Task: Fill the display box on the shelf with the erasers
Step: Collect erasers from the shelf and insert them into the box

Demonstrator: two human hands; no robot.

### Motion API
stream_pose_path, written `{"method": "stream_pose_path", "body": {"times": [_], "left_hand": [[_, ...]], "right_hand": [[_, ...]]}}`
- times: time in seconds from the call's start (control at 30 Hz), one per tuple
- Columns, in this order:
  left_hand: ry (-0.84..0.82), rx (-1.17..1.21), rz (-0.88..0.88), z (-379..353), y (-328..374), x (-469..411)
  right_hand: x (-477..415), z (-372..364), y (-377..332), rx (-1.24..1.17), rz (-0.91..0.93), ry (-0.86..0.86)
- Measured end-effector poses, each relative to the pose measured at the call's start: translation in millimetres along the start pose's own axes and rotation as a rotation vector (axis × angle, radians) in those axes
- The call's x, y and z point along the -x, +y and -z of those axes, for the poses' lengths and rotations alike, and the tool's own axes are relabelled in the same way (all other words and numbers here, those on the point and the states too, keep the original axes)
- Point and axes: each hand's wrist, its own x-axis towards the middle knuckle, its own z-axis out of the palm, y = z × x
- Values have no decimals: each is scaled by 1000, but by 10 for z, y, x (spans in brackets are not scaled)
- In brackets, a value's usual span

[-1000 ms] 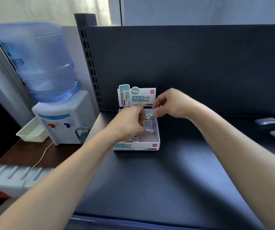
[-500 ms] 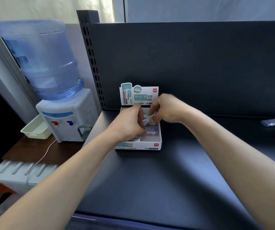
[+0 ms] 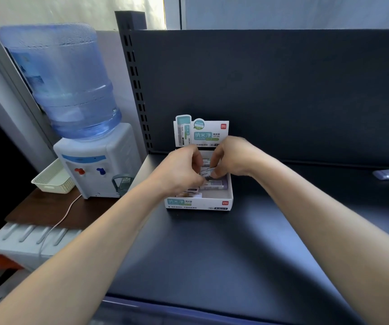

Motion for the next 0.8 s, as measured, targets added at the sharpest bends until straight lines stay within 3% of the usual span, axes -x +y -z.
{"method": "stream_pose_path", "body": {"times": [0.4,0.6,0.8], "left_hand": [[-8,12,-44,47,-38,43],[12,5,-120,103,6,32],[-22,49,-309,-51,479,-40]], "right_hand": [[0,-45,-42,4,-53,10],[72,103,37,-116,-70,175],[435,423,449,-117,-190,298]]}}
